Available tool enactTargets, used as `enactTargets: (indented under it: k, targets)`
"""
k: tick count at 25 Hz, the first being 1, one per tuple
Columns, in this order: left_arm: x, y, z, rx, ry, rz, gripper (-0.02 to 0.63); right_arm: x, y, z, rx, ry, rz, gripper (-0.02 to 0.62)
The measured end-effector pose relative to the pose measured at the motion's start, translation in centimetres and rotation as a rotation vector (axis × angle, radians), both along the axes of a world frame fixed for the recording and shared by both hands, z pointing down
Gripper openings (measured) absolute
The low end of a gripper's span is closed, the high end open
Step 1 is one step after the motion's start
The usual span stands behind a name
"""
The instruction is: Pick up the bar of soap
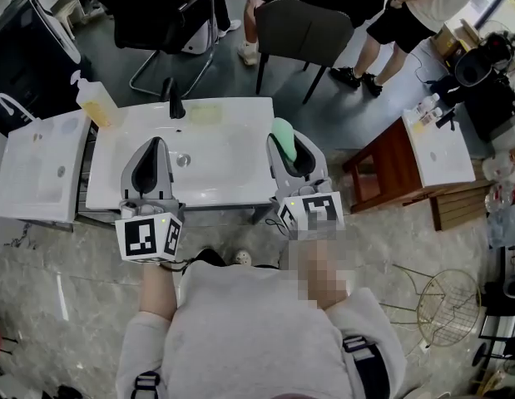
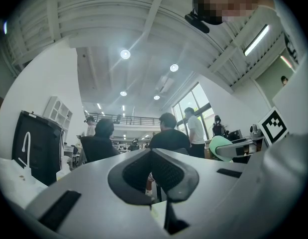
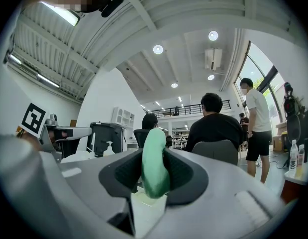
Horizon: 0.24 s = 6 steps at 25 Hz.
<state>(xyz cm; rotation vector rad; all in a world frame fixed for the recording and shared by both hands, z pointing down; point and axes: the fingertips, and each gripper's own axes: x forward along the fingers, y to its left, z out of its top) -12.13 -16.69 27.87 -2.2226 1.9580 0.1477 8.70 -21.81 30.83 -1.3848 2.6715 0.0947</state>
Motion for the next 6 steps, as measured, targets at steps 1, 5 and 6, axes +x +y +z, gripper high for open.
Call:
enactTargets:
  k: [1,5,6]
  targets:
    - [0.15,-0.11,-0.01,-0.002,-0.002,0.004,0.008,0.05,-0.02,0.02,0.001,0.001,0.000,0.133]
    - [0.66,-0.52,0.15,-0.007,-0.007,0.016,0.008,0.12,-0.13,0.27,0.001,0.006,0.000,0.133]
    - [0.72,-0.63,0.25,-0.007,-0.007,0.017,0.008,0.10,-0.17,0.36,0.000,0.007,-0.001,0.133]
